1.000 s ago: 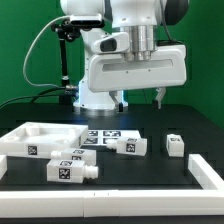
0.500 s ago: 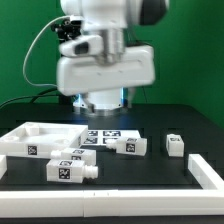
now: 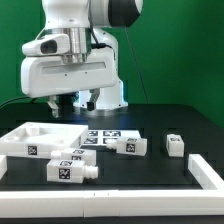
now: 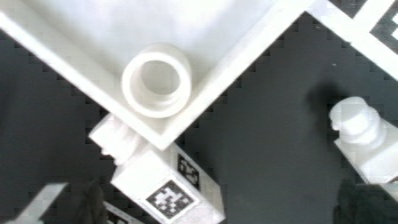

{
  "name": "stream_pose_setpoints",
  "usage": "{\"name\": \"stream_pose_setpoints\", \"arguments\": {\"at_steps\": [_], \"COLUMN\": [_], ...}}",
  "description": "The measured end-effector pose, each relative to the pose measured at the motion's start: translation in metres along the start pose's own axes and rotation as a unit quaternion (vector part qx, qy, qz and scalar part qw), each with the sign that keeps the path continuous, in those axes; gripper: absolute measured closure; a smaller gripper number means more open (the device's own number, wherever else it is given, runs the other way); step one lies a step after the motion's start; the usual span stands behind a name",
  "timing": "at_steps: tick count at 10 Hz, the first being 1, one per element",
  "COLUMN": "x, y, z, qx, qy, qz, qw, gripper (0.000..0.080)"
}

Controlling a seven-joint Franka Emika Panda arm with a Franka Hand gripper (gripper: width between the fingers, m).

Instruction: Assemble one leg

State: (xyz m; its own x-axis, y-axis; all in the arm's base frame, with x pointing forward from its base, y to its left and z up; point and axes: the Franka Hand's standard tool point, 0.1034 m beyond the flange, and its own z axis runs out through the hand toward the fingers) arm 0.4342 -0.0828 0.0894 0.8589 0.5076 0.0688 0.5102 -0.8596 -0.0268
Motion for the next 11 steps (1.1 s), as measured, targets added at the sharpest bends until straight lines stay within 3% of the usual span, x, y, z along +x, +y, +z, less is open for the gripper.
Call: {"name": "stream_pose_setpoints", "arguments": {"at_steps": [3, 5, 6, 8, 9, 11], "x": [-0.002, -0.038, -0.048, -0.048, -0.045, -0.046], "y": [0.002, 0.028, 0.037, 0.052, 0.053, 0.053], "z": [0.001, 0.013, 0.024, 0.049, 0.053, 0.053], "qx": [0.0, 0.01, 0.01, 0.019, 0.025, 0.025], "qy": [-0.001, -0.011, -0.015, -0.021, -0.024, -0.024], "qz": [-0.001, -0.038, -0.056, -0.09, -0.091, -0.091], "qw": [1.0, 0.999, 0.998, 0.996, 0.995, 0.995], "gripper": [0.0151, 0.0151, 0.0151, 0.0151, 0.0151, 0.0151]}}
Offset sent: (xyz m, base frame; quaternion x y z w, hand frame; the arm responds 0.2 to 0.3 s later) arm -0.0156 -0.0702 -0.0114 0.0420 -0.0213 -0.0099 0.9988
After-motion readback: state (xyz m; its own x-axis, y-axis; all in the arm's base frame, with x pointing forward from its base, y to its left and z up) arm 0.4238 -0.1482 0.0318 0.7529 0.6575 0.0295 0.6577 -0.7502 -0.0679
